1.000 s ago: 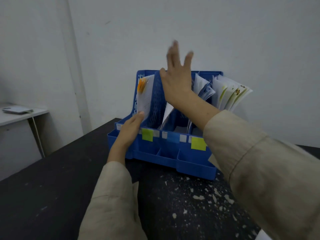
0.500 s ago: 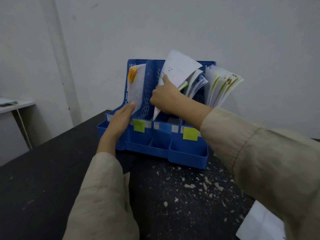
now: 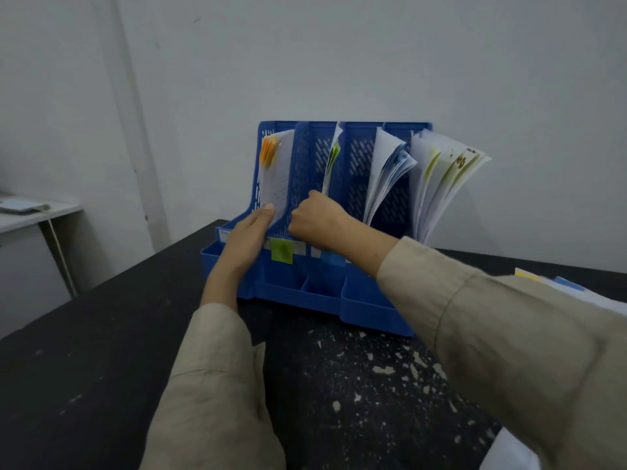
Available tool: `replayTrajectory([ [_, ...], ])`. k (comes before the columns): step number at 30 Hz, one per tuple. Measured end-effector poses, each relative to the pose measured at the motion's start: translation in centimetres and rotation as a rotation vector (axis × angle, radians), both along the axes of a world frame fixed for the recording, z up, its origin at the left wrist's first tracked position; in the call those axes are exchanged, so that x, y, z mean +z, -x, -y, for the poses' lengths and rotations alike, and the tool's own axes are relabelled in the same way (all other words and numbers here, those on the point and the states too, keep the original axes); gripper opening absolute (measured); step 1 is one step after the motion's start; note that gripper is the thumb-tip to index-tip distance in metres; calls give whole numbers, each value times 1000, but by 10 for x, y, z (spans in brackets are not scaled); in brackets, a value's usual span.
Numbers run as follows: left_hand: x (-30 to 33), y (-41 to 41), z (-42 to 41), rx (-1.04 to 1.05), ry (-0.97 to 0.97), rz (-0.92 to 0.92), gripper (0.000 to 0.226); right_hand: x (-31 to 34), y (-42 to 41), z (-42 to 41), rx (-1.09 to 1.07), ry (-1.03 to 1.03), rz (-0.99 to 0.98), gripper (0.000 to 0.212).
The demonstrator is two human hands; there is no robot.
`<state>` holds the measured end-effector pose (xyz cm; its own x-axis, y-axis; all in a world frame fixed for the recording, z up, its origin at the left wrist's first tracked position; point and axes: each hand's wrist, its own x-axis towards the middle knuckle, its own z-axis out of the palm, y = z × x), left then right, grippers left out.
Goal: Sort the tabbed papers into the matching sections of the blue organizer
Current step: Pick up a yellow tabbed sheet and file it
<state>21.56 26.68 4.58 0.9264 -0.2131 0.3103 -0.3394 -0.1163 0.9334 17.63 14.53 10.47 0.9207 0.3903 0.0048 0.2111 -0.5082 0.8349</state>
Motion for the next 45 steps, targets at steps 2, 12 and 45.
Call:
replayTrajectory([
  [2,0,0,0,0,3,-5,54,-3,0,-1,-32,-13,-36,23],
  [12,2,3,2,23,-12,7,52,26,5,4,-30,-24,286,15],
  [45,41,115,137,-231,-148,958,24,-48,219,168,-102,-672,607,12],
])
